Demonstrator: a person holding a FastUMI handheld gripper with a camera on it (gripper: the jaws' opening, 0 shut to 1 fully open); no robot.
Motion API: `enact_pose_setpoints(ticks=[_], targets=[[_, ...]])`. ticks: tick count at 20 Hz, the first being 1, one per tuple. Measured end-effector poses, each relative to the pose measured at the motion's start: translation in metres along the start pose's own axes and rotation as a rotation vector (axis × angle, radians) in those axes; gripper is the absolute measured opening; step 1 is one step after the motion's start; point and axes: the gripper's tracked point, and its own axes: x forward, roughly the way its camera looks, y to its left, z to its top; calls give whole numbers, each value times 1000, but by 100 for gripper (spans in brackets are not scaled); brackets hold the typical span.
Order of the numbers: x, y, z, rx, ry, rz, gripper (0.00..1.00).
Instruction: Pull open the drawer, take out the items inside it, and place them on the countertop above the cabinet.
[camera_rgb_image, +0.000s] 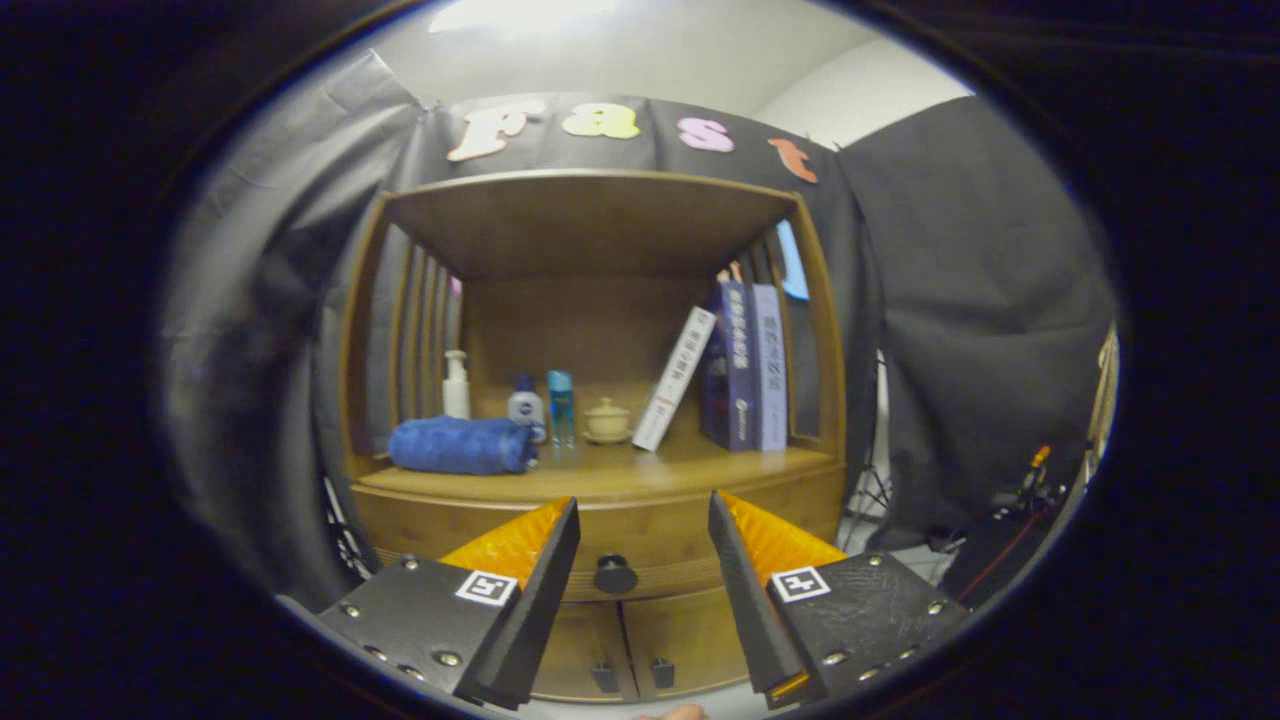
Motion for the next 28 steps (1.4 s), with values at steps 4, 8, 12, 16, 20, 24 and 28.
enact_pose_setpoints(ticks=[4,8,12,16,20,24,28], targets=[[30,7,-57,36,140,21,80],[51,44,-83,31,184,122,81],[69,58,-98,-16,228,158,75],[84,53,-95,5,226,143,50],[91,52,-98,24,255,119,37],[84,54,-99,-8,297,96,28],[65,47,-98,-6,318,80,27]])
